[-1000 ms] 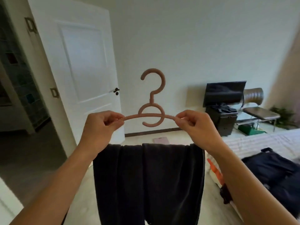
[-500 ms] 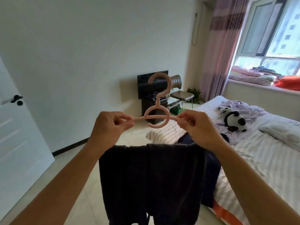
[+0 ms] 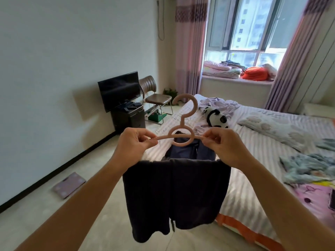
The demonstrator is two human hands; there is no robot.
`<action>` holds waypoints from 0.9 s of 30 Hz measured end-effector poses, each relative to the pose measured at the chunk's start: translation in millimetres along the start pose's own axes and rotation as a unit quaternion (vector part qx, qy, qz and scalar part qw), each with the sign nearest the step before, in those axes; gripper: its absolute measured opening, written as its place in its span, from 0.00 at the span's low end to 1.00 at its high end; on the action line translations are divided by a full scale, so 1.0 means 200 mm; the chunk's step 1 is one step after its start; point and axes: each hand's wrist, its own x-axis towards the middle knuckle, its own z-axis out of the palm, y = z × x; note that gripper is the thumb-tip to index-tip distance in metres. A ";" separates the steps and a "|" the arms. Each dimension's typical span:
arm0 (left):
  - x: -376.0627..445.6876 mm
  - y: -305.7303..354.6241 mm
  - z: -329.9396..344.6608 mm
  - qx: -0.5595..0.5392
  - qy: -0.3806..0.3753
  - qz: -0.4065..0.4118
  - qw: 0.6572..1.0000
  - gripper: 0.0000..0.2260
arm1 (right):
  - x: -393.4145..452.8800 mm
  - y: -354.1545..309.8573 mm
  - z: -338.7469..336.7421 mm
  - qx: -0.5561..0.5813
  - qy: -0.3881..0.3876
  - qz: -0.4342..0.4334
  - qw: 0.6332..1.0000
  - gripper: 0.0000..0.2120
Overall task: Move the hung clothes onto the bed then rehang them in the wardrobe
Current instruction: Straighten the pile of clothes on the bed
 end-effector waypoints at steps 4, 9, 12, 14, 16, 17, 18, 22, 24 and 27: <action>0.24 -0.08 0.20 -0.006 -0.025 0.000 1.000 0.05 | 0.13 0.20 0.01 -0.027 0.001 0.030 0.999 0.03; 0.55 -0.17 0.44 -0.001 -0.055 -0.004 0.998 0.05 | 0.35 0.49 0.02 -0.034 -0.027 0.063 0.997 0.04; 0.74 -0.21 0.58 0.013 -0.077 -0.021 0.997 0.05 | 0.50 0.66 0.04 -0.053 -0.045 0.073 0.995 0.03; 0.87 -0.25 0.68 0.023 -0.092 -0.039 0.995 0.04 | 0.59 0.77 0.06 -0.067 -0.061 0.078 0.993 0.02; 0.98 -0.30 0.78 0.035 -0.107 -0.052 0.992 0.04 | 0.68 0.88 0.09 -0.073 -0.076 0.094 0.990 0.02; 1.04 -0.33 0.83 0.040 -0.115 -0.058 0.991 0.03 | 0.71 0.93 0.11 -0.075 -0.084 0.102 0.988 0.02; 1.10 -0.36 0.87 0.045 -0.123 -0.063 0.989 0.03 | 0.75 0.99 0.13 -0.076 -0.093 0.107 0.987 0.02; 1.34 -0.50 1.06 0.064 -0.158 -0.082 0.982 0.05 | 0.93 1.22 0.22 -0.090 -0.133 0.127 0.979 0.03; 1.47 -0.58 1.16 0.069 -0.169 -0.089 0.979 0.07 | 1.03 1.33 0.28 -0.094 -0.145 0.146 0.974 0.03; 1.67 -0.71 1.30 0.065 -0.188 -0.101 0.975 0.07 | 1.20 1.50 0.38 -0.099 -0.155 0.172 0.968 0.03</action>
